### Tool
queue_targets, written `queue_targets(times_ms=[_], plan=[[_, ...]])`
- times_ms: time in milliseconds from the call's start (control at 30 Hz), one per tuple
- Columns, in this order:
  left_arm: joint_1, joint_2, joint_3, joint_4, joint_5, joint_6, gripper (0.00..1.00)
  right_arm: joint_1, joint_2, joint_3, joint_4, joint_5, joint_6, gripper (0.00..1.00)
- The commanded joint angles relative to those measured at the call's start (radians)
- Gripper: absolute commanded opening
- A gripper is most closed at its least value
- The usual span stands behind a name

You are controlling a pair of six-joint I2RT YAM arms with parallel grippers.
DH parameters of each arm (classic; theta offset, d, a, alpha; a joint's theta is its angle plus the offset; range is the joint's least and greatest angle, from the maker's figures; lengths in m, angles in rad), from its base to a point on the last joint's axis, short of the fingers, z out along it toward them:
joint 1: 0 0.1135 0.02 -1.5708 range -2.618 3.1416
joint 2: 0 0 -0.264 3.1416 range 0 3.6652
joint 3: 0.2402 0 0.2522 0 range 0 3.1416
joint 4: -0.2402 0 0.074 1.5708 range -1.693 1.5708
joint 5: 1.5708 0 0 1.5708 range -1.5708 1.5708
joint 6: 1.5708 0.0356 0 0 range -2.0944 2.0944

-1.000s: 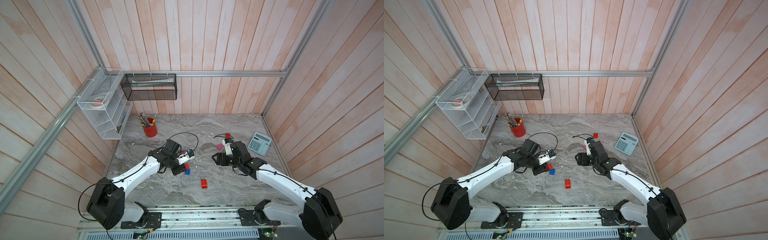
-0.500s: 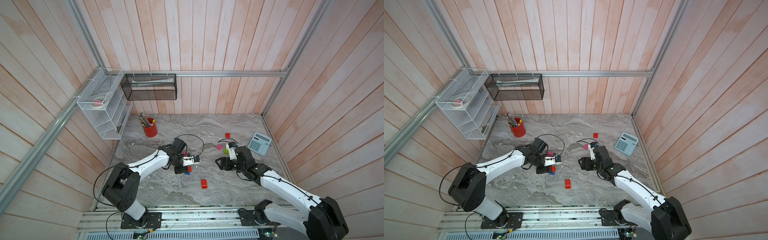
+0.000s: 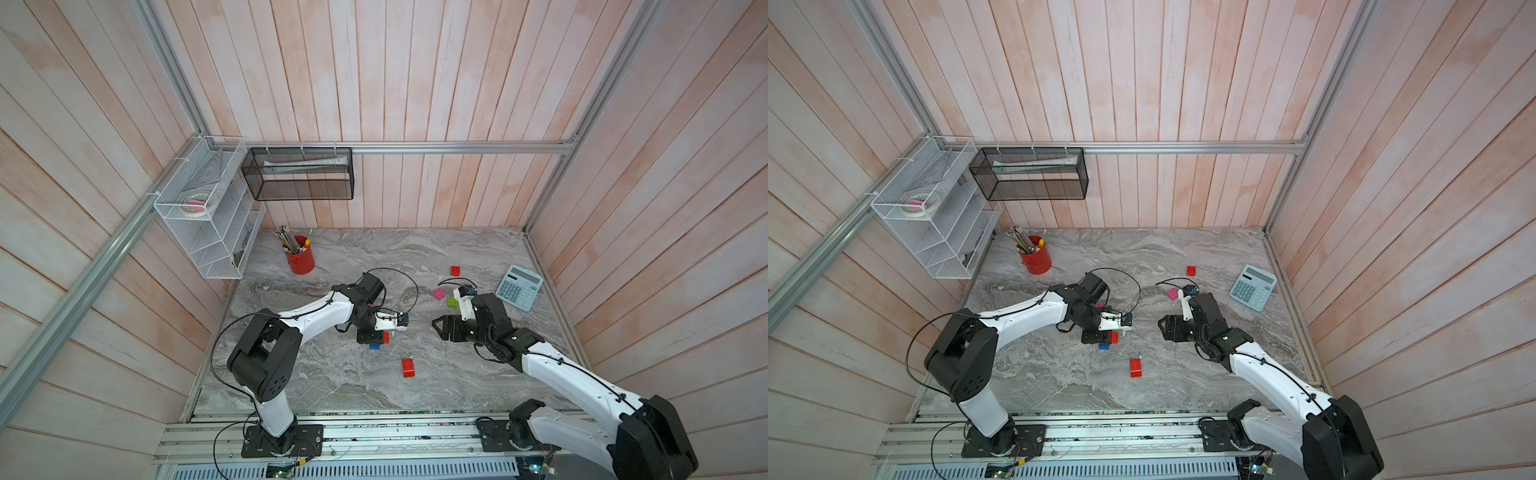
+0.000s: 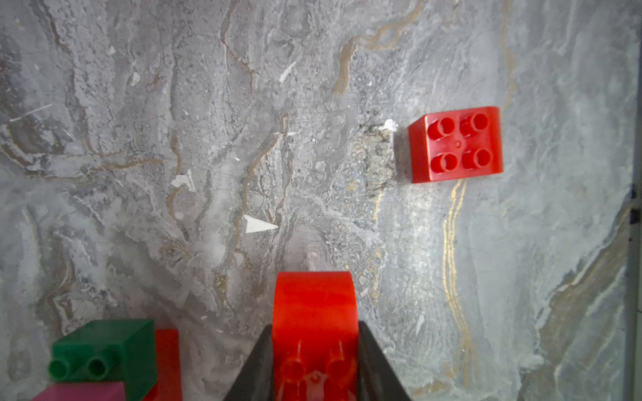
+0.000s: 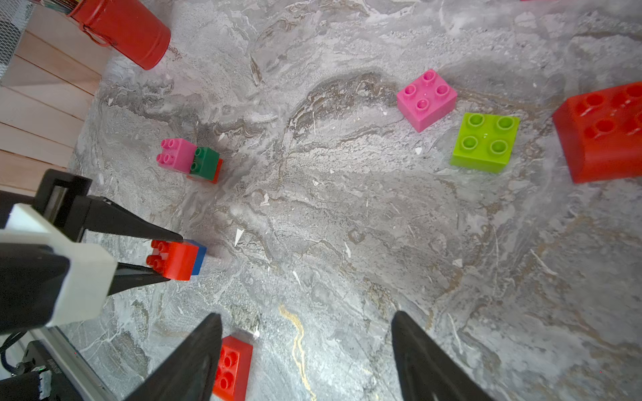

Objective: Assemble the letter s with lego
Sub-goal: Assemble the lego brick with the lego brick.

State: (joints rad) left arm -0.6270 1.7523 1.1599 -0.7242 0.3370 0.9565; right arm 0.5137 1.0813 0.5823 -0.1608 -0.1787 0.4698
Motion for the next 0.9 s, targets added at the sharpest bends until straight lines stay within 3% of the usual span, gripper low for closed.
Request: queue_targets(times_ms=[0, 867], plan=[[-0.01, 0.023, 0.027, -0.018, -0.013, 0.036, 0.2, -0.007, -0.011, -0.017, 0.007, -0.011, -0.006, 0.78], [-0.033, 0.039, -0.025, -0.006, -0.05, 0.045, 0.2, -0.019, -0.016, -0.044, 0.021, -0.027, -0.003, 0.78]])
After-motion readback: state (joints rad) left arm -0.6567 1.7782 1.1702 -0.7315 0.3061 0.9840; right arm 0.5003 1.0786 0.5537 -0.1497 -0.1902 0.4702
